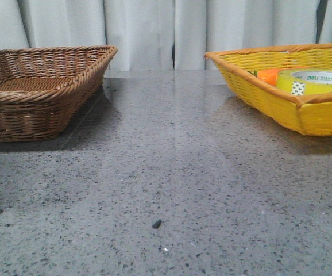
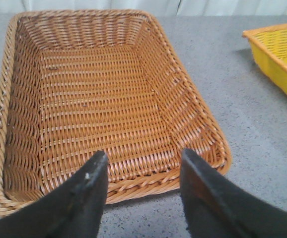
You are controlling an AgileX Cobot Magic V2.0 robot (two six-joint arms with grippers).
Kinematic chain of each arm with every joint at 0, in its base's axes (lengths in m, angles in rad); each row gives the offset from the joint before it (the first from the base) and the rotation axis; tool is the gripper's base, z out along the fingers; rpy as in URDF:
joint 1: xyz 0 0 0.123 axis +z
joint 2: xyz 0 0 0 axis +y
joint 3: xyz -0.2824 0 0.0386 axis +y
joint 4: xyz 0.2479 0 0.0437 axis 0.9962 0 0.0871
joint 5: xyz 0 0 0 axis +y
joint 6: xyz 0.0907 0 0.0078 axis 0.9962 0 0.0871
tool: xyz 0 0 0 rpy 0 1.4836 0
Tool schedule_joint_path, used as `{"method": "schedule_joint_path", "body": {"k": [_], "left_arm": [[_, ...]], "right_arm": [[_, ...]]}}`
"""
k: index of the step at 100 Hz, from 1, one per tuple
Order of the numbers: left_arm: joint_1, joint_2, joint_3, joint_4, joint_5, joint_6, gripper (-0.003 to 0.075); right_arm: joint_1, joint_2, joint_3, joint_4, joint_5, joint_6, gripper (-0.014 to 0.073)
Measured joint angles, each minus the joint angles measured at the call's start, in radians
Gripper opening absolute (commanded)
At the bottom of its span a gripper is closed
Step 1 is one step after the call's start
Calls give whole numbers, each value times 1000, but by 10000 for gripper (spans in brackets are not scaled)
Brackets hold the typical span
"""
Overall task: Transfer tape with both arms
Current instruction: 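Reach the right gripper into the yellow basket and grasp the yellow tape roll, then lower the tape roll onto the table between baskets and release it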
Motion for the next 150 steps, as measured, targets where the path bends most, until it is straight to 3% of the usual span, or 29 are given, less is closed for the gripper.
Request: {"method": "schedule_joint_path", "body": {"k": [10,25,56,63,73,89,105,121,150], "left_arm": [[-23,11,0,4,-2,0,315],[-59,11,-2,0,-4,0,315],[-76,11,-2,-28,-4,0,315],[-76,11,-2,-32,1,0,315],[-76,11,-2,-34,2,0,315],[-76,11,-2,-34,7,0,315],[-76,11,-2,-34,7,2,315],[-76,11,-2,-34,-2,2,315],[-76,11,-2,-34,-9,2,315]], "right_arm": [[16,174,-138,-4,112,-15,388],[76,399,-262,-15,160,-22,371],[104,725,-309,-76,160,-1,360],[104,764,-309,-84,146,6,257],[104,783,-310,-92,121,6,-73],[107,745,-389,-97,142,14,-47],[140,664,-646,-99,173,14,-46],[248,630,-921,-95,194,14,-46],[395,788,-938,-72,269,14,-46]]}}
